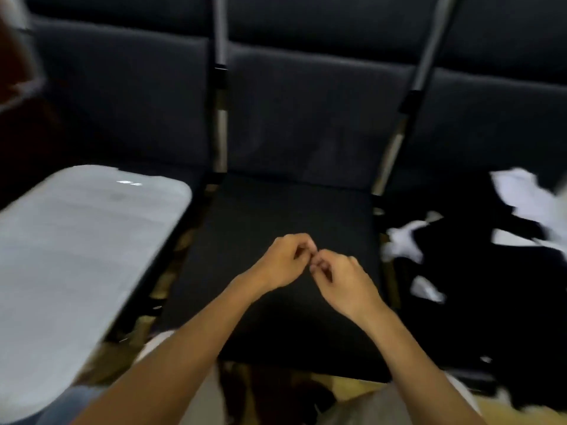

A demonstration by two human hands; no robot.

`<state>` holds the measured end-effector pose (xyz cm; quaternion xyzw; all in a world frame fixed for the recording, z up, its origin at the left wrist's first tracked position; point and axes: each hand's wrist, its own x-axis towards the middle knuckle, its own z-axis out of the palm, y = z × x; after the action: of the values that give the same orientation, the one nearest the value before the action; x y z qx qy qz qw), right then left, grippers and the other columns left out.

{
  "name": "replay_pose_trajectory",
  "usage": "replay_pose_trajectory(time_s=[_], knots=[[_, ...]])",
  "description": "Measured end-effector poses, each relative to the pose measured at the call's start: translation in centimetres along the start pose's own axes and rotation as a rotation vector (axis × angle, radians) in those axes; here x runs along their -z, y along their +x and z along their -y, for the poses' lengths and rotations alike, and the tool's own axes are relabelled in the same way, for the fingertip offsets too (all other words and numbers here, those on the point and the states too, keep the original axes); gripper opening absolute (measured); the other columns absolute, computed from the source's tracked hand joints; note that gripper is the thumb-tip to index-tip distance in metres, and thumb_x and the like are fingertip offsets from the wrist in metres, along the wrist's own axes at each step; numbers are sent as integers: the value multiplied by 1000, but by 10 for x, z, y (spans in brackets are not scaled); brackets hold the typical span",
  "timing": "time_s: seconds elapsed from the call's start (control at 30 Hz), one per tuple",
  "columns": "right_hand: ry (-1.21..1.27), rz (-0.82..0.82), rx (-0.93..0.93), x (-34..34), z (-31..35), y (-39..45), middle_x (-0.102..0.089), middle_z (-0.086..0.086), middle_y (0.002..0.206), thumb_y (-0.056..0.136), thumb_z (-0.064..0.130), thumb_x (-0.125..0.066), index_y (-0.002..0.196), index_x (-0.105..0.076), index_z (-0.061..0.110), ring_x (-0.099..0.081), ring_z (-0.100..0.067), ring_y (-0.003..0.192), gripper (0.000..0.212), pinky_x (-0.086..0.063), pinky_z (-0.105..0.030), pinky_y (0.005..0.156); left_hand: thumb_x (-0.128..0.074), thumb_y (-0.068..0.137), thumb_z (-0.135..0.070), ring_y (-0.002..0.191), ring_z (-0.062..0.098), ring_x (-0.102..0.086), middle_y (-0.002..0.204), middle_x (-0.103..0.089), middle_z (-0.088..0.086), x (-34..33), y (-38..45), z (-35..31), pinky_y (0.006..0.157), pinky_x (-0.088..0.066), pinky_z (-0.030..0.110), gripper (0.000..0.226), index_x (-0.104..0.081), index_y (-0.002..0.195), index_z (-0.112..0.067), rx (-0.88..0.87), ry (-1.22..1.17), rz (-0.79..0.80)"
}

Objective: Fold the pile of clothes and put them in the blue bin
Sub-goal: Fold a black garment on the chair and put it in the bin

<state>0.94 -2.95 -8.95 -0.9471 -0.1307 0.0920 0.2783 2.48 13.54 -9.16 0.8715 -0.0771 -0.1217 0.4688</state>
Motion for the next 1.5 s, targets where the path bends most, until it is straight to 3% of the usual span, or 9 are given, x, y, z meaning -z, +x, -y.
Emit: replay_pose_trajectory(time_s=[0.2,0.43,0.67,0.77,0.93,1.07,1.23,1.33,1.5], knots=[[-371,-289,-433,64,-152,-47,-51,-5,127,93,29,-63,129,-55,17,-51,-27,118,39,-49,-41,87,-55,98,-17,75,12,-63,87,-68,-4,-101,75,-17,74,-54,31,18,-66,93,-31,-81,42,156],[-327,-581,-454,94,-183,-39,-45,-10,130,86,41,-73,143,-41,14,-46,-28,116,71,-52,-42,81,-56,97,-16,77,9,-63,86,-68,-7,-121,86,-13,65,-50,21,18,-68,92,-29,-95,-41,207],[-227,-544,-522,110,-199,-29,-63,-10,83,91,12,-67,95,-63,3,-61,-25,74,11,-38,-24,57,-55,98,-17,65,-10,-56,90,-69,-8,-99,76,-16,66,-40,12,17,-67,96,-28,-77,-56,212],[-143,-611,-615,126,-204,-39,-60,-13,90,84,9,-75,107,-54,1,-55,-26,80,33,-40,-30,72,-54,99,-18,71,-2,-61,90,-69,-7,-90,63,-22,67,-49,17,17,-66,97,-30,-95,-21,235],[4,-520,-870,160,-202,-50,-56,6,39,83,22,-78,61,-49,12,-56,-17,54,37,-35,-27,52,-51,100,-22,81,11,-67,88,-68,-9,-74,35,-30,78,-59,39,18,-63,96,-35,-141,54,272],[-17,-768,-686,217,-152,-51,-59,-16,63,86,23,-75,74,-60,-6,-55,-28,65,35,-34,-33,61,-53,99,-21,83,5,-65,91,-65,-13,-57,24,-38,79,-59,33,18,-64,98,-34,-165,59,252],[277,-1097,-266,311,-48,-49,-51,-1,59,83,32,-66,69,-53,14,-48,-11,55,26,-41,-34,63,-55,99,-20,86,11,-65,95,-66,-10,-41,19,-52,78,-55,28,17,-62,103,-35,-241,-127,176],[783,-981,20,337,24,-42,-49,7,54,94,16,-55,73,-47,17,-50,-6,52,23,-41,-20,54,-67,92,-28,103,5,-61,111,-60,-17,-36,14,-62,90,-54,31,37,-51,122,-41,-342,-347,133],[1165,-651,257,325,123,-28,-41,4,57,99,15,-43,70,-40,16,-43,-7,48,29,-35,-18,48,-78,75,-48,133,-3,-39,145,-32,-30,-19,5,-69,108,-40,31,95,-17,147,-54,-482,-478,89]])
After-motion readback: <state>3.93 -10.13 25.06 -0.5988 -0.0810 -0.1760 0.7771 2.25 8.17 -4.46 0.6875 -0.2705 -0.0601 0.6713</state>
